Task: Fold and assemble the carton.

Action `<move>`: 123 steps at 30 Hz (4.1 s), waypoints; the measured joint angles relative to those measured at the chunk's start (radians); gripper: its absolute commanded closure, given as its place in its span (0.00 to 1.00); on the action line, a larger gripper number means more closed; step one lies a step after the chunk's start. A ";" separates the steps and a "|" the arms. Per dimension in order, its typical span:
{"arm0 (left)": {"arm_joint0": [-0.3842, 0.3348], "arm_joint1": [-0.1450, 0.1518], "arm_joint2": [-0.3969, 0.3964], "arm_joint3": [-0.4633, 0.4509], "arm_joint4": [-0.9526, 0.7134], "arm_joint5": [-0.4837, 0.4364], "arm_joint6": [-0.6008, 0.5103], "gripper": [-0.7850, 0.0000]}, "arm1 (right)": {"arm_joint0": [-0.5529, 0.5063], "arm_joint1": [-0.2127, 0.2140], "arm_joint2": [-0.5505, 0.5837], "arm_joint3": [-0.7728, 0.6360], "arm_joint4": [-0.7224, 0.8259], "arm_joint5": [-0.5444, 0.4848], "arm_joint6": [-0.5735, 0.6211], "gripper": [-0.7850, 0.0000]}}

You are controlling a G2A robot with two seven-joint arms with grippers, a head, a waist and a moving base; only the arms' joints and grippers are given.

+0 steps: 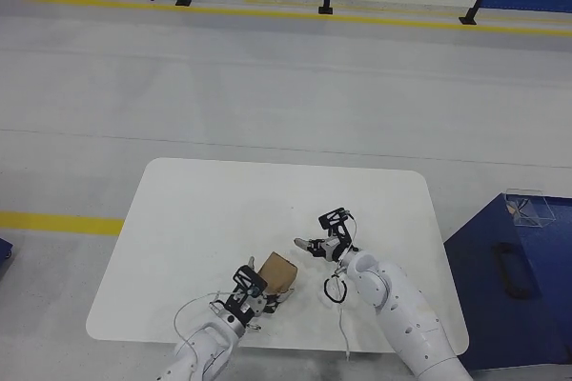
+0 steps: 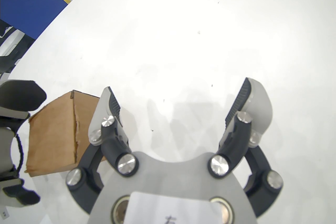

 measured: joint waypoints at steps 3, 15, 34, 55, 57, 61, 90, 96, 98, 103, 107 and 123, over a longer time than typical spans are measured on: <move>-0.010 -0.003 0.009 0.021 0.004 0.012 0.001 1.00 | 0.000 0.000 0.000 0.000 0.000 0.000 0.000 0.00; 0.006 -0.008 -0.011 -0.035 -0.109 0.029 -0.031 1.00 | -0.001 0.000 0.001 -0.001 0.000 0.001 -0.001 0.00; -0.058 -0.065 -0.070 -0.025 -1.310 0.127 -0.459 1.00 | -0.205 0.043 0.188 -0.245 0.093 0.053 -0.058 0.00; 0.078 -0.033 -0.072 -0.313 -0.879 0.182 -0.231 1.00 | -0.205 0.043 0.188 -0.245 0.093 0.054 -0.058 0.00; 0.073 -0.035 -0.028 -0.291 -0.769 0.142 -0.161 1.00 | -0.205 0.043 0.188 -0.245 0.093 0.054 -0.058 0.00; 0.046 -0.044 0.043 -0.228 -0.646 0.114 -0.094 1.00 | -0.205 0.043 0.188 -0.245 0.093 0.054 -0.058 0.00; -0.022 -0.073 0.114 -0.070 -0.588 0.161 -0.130 1.00 | -0.205 0.043 0.188 -0.245 0.093 0.054 -0.058 0.00; -0.022 -0.074 0.113 -0.055 -0.569 0.182 -0.158 1.00 | -0.205 0.043 0.188 -0.245 0.093 0.054 -0.058 0.00; -0.033 -0.077 0.117 -0.041 -0.558 0.201 -0.164 1.00 | -0.205 0.043 0.188 -0.245 0.093 0.054 -0.058 0.00; -0.030 -0.081 0.109 -0.056 -0.601 0.152 -0.110 1.00 | -0.205 0.043 0.188 -0.245 0.093 0.054 -0.058 0.00; -0.030 -0.079 0.106 -0.043 -0.574 0.164 -0.143 1.00 | -0.205 0.043 0.188 -0.245 0.093 0.054 -0.058 0.00; 0.075 -0.066 0.028 -0.200 -0.641 -0.115 0.191 0.99 | -0.205 0.043 0.188 -0.245 0.093 0.054 -0.058 0.00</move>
